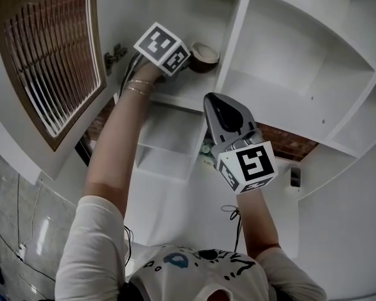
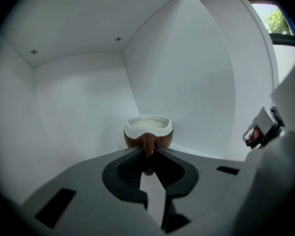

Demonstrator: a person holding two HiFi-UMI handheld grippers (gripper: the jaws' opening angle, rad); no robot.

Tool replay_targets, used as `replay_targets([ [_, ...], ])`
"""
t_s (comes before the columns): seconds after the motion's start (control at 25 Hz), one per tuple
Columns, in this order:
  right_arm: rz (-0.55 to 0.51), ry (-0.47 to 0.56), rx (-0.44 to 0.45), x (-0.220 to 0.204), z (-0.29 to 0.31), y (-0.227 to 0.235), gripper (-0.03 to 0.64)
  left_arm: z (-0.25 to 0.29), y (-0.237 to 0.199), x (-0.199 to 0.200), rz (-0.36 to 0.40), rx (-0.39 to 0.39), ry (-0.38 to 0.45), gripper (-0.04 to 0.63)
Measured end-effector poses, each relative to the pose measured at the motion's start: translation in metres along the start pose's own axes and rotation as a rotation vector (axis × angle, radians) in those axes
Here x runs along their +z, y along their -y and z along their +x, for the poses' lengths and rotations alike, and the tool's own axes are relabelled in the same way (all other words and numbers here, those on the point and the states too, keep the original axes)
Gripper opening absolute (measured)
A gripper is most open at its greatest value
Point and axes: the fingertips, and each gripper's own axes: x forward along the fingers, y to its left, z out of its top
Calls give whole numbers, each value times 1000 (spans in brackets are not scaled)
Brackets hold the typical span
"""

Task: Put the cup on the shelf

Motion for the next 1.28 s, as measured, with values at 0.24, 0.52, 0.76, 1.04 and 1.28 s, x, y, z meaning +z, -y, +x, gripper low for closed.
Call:
replay_targets([
  [0.24,-48,10,64,6,0,-19,29,12,-3,-9,3,-20,-41,54],
  [0.52,-56,-77,92,-18,-5,-27,29,27,-11,-12,-62,-51,-44,54],
  [0.76,-64,-101,107,-25,-7,-33,29,37,-16,-13,-114,-70,-46,55],
  [1.04,-36,-107,116,-31,-5,-34,29,42,-20,-15,-120,-81,-39,55],
  [1.28,-12,-118,109,-40,-6,-34,29,34,-20,-10,-77,-66,15,84],
])
